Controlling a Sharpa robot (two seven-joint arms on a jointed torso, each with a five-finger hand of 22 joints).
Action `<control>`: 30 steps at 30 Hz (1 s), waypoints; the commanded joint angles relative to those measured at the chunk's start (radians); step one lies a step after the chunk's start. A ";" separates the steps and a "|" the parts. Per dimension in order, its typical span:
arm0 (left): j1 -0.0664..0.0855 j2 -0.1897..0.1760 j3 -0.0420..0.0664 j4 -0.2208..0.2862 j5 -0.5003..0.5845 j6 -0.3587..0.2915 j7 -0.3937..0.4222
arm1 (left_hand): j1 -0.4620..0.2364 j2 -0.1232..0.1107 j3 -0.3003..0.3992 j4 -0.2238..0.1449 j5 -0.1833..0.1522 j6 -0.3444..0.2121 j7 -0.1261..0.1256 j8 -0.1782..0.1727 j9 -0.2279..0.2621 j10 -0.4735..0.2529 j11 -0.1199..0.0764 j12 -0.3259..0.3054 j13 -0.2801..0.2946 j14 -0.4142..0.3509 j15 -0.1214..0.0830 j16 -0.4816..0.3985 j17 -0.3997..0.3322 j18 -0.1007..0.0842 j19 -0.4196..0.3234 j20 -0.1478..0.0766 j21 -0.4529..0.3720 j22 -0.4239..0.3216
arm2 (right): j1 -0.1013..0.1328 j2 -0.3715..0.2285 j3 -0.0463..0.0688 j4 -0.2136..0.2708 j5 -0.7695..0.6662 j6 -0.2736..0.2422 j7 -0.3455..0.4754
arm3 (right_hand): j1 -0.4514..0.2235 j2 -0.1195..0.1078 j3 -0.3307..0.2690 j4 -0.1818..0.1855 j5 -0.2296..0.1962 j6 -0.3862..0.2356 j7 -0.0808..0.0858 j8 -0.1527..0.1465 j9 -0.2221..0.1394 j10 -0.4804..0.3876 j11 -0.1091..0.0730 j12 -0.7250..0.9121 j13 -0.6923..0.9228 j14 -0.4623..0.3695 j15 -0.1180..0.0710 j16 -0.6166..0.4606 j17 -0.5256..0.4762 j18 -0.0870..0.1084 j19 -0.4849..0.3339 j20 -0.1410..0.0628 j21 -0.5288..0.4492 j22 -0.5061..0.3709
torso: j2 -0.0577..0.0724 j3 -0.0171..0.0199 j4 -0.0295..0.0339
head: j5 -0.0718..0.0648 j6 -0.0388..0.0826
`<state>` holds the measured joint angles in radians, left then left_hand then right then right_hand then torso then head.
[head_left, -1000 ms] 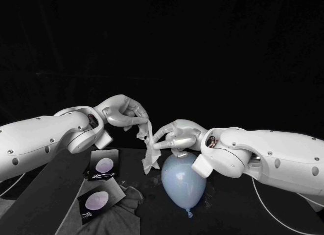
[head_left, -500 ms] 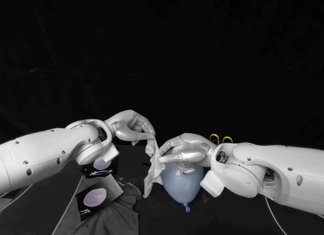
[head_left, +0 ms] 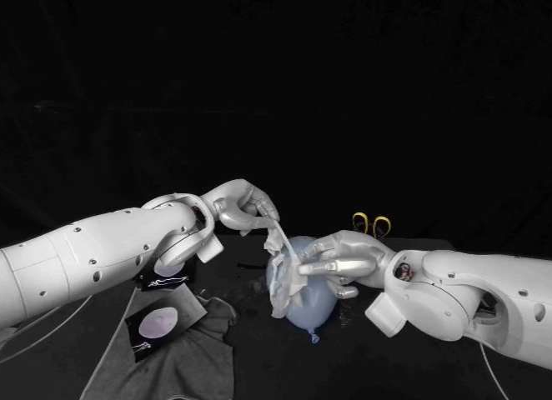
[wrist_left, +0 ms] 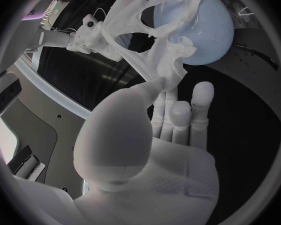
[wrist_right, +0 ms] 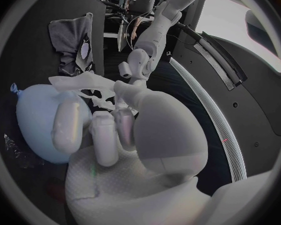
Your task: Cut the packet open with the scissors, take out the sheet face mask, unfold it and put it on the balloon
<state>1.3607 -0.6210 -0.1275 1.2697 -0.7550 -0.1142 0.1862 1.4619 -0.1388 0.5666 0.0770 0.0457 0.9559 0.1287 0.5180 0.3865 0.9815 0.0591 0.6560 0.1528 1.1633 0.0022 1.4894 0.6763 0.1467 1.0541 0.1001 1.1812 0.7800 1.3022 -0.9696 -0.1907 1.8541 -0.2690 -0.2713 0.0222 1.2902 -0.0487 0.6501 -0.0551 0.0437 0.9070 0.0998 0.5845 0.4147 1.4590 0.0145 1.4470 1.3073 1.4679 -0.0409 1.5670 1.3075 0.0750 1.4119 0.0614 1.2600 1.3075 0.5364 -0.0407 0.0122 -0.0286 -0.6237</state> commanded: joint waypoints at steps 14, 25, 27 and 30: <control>-0.006 0.124 0.002 -0.150 -0.086 -0.078 -0.092 | 0.003 0.007 0.001 -0.006 0.003 0.010 -0.002 -0.011 -0.001 0.005 0.001 -0.008 -0.001 0.019 -0.001 0.010 0.022 0.004 0.006 0.001 0.009 0.016 | -0.008 -0.060 -0.002 -0.061 -0.133 -0.091 -0.074 | 0.001 0.006 0.006 -0.005 0.005 0.009 -0.002 0.006 0.003 0.005 0.006 0.002 0.132 0.102 -0.003 0.003 0.259 -0.001 -0.009 0.001 -0.006 0.061 | 0.002 0.0006 -0.0002 | -0.020 -0.032; -0.007 0.154 0.002 -0.158 -0.086 -0.038 -0.070 | 0.002 0.006 0.001 -0.006 0.003 0.010 -0.001 -0.014 -0.002 0.003 0.001 -0.009 -0.002 0.017 0.000 0.011 0.016 0.005 0.000 0.001 0.007 0.011 | -0.003 -0.105 -0.002 -0.050 -0.188 -0.102 -0.132 | 0.003 0.006 0.009 -0.008 0.005 0.009 -0.002 0.008 0.004 0.007 0.006 0.004 0.134 0.101 -0.003 0.002 0.256 0.000 -0.010 0.001 -0.008 0.060 | 0.000 0.0004 -0.0011 | -0.032 -0.045; -0.007 0.157 0.002 -0.156 -0.086 -0.024 -0.067 | 0.002 0.006 0.000 -0.006 0.003 0.010 -0.001 -0.016 -0.002 0.002 0.002 -0.010 -0.002 0.012 0.000 0.010 0.007 0.006 -0.007 0.001 0.003 0.003 | -0.001 -0.111 -0.002 -0.050 -0.197 -0.101 -0.143 | 0.003 0.006 0.009 -0.008 0.005 0.009 -0.002 0.008 0.004 0.007 0.006 0.004 0.134 0.101 -0.003 0.002 0.256 0.000 -0.010 0.001 -0.008 0.060 | -0.001 0.0007 -0.0009 | -0.036 -0.047; -0.007 0.160 0.002 -0.150 -0.086 -0.010 -0.066 | 0.002 0.006 0.000 -0.006 0.003 0.010 0.000 -0.018 -0.002 0.001 0.003 -0.011 -0.002 0.007 0.001 0.010 0.001 0.007 -0.013 0.002 0.001 -0.002 | 0.000 -0.120 -0.002 -0.050 -0.212 -0.099 -0.163 | 0.003 0.005 0.009 -0.009 0.005 0.010 -0.002 0.008 0.004 0.007 0.006 0.004 0.134 0.101 -0.003 0.002 0.256 0.000 -0.010 0.001 -0.008 0.060 | 0.000 0.0019 -0.0008 | -0.038 -0.049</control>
<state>1.3526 -0.4650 -0.1270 1.1146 -0.8375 -0.1532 0.1136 1.4605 -0.1403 0.5666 0.0769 0.0457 0.9614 0.1275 0.5046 0.3840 0.9814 0.0592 0.6485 0.1516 1.1742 0.0022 1.4947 0.6784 0.1456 1.0488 0.1022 1.1870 0.7792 1.3013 -1.0876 -0.1933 1.8023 -0.4328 -0.3701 -0.0982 1.2905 -0.0490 0.6569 -0.0622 0.0436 0.9127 0.0976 0.5941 0.4162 1.4619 0.0174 1.4452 1.3073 1.4662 -0.0392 1.5624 1.3073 0.0748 1.4085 0.0648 1.2555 1.3073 0.5360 -0.0397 0.0113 -0.0631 -0.6711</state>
